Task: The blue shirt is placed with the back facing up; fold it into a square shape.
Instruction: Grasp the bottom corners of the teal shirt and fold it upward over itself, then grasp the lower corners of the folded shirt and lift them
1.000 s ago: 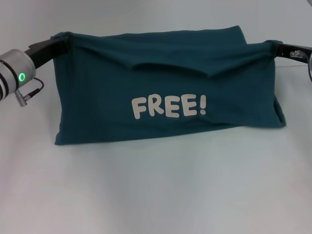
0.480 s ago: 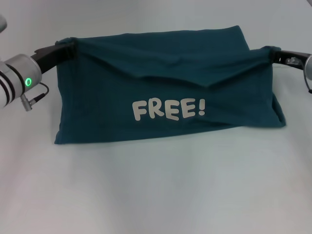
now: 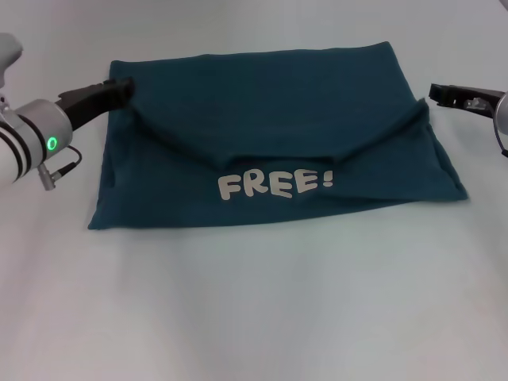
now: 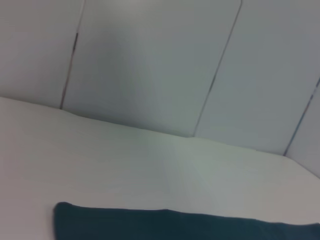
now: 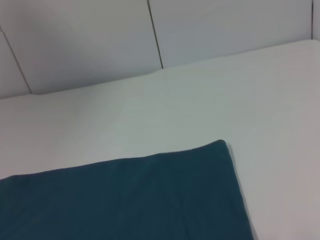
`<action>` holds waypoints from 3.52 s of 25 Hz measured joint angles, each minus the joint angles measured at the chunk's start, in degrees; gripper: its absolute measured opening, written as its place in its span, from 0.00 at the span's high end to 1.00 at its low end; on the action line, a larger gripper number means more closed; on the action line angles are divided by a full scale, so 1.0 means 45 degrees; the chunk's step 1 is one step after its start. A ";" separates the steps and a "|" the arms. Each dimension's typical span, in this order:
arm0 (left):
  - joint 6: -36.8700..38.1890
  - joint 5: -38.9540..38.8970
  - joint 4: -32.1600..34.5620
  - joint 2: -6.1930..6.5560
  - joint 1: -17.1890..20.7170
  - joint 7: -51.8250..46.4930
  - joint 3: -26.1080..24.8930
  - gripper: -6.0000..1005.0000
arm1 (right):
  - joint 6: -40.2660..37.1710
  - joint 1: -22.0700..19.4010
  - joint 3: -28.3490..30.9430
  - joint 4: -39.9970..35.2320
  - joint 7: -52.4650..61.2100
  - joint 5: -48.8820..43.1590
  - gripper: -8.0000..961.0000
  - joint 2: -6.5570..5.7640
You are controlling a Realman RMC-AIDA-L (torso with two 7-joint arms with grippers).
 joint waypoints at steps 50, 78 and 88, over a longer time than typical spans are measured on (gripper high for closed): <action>0.3305 0.2493 0.3373 -0.0046 0.4648 -0.2147 0.5042 0.13 | -1.0009 -0.3239 -0.1594 -0.2872 0.5472 -0.0770 0.22 -0.1508; 0.1775 0.2538 0.3267 -0.0347 0.4593 -0.2116 0.6873 0.14 | -0.9648 -0.3360 -0.1594 -0.2733 0.5436 -0.0801 0.22 -0.1317; 0.1522 0.2714 0.3392 -0.0420 0.4600 -0.2224 0.7232 0.22 | -0.9630 -0.3514 -0.1577 -0.2734 0.5396 -0.0759 0.22 -0.1295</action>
